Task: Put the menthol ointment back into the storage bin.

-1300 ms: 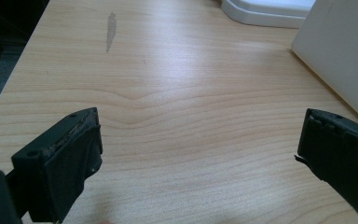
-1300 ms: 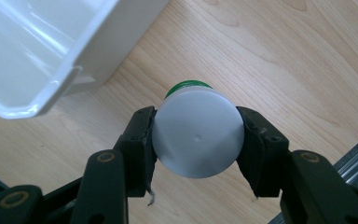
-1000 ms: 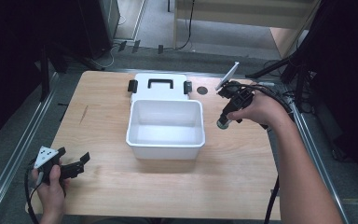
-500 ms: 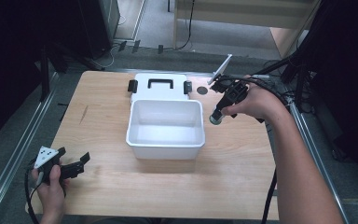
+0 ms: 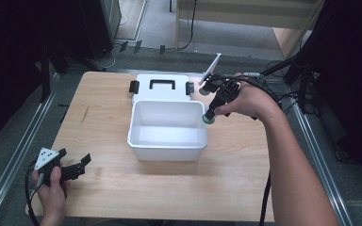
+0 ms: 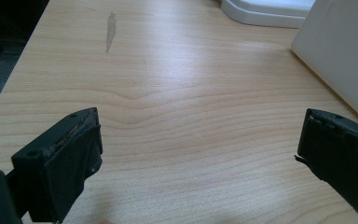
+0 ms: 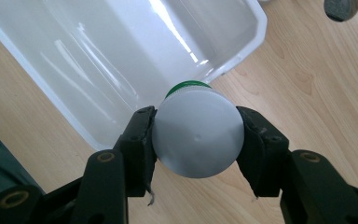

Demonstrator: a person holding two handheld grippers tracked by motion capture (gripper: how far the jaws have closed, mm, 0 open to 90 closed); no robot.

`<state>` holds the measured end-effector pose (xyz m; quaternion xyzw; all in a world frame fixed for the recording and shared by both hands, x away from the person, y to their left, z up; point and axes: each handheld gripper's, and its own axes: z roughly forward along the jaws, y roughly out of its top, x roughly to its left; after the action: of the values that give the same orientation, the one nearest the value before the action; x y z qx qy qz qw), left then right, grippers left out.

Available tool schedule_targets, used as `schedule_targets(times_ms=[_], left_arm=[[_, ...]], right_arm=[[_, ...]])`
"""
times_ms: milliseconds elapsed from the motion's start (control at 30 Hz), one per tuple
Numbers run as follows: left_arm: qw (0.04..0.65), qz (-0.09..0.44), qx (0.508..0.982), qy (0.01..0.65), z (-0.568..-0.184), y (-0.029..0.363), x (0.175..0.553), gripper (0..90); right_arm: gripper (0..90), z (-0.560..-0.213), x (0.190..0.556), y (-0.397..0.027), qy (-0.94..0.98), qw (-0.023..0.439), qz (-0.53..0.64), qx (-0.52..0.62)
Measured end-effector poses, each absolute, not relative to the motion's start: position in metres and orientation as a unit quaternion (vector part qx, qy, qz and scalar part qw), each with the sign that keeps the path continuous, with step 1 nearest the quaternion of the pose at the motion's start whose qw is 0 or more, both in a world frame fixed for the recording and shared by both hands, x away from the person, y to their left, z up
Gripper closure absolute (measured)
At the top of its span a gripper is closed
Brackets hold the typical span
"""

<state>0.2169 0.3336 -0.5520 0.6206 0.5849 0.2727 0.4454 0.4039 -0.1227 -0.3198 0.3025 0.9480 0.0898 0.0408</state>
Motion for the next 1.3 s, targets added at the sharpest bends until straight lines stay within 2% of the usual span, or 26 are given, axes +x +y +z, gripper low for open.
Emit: schedule_targets(times_ms=[733,1300], left_arm=[[0.444,0.271,0.622,0.584,-0.552,0.334,0.217,0.3],[0.446,0.271,0.621,0.585,-0.552,0.333,0.217,0.3]], right_arm=[[51.5,-0.330,0.405,-0.094,0.967,0.043,0.085,0.236],[51.6,-0.348,0.403,-0.088,0.991,0.074,0.071,0.085]])
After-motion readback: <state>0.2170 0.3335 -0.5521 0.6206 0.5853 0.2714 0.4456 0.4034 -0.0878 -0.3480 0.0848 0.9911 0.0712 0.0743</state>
